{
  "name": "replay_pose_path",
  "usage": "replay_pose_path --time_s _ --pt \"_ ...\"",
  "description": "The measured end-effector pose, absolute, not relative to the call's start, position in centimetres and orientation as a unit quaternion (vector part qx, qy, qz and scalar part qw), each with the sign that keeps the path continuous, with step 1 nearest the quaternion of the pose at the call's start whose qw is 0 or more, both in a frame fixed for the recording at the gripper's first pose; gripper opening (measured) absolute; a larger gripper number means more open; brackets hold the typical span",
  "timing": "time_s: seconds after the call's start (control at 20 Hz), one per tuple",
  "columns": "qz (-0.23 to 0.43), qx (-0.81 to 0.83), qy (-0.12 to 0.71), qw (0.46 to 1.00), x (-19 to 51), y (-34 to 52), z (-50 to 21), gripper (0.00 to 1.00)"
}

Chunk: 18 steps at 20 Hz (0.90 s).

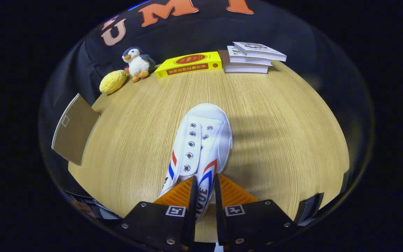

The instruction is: Open the storage box then place both shoes into the box .Put the left shoe in first, then the right shoe, with the right side of both shoes facing outward in a uniform manner.

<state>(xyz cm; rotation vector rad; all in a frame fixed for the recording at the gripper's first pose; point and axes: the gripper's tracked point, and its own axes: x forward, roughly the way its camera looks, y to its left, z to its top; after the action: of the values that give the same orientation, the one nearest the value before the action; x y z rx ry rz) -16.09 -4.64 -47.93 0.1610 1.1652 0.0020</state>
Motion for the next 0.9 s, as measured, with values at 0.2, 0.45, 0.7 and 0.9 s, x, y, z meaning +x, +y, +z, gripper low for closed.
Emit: replay_pose_path --time_s 0.2,0.45,0.7,0.9 --pt "-0.031 0.127 0.55 0.825 -16.5 -4.9 -47.6 0.04" --pt "-0.047 0.252 0.522 0.814 -15.3 -4.1 -45.8 0.0" --pt "-0.03 0.264 0.501 0.824 -13.9 -3.0 -43.7 0.0" --pt "-0.012 0.283 0.476 0.832 -11.6 -1.2 -40.9 0.0"
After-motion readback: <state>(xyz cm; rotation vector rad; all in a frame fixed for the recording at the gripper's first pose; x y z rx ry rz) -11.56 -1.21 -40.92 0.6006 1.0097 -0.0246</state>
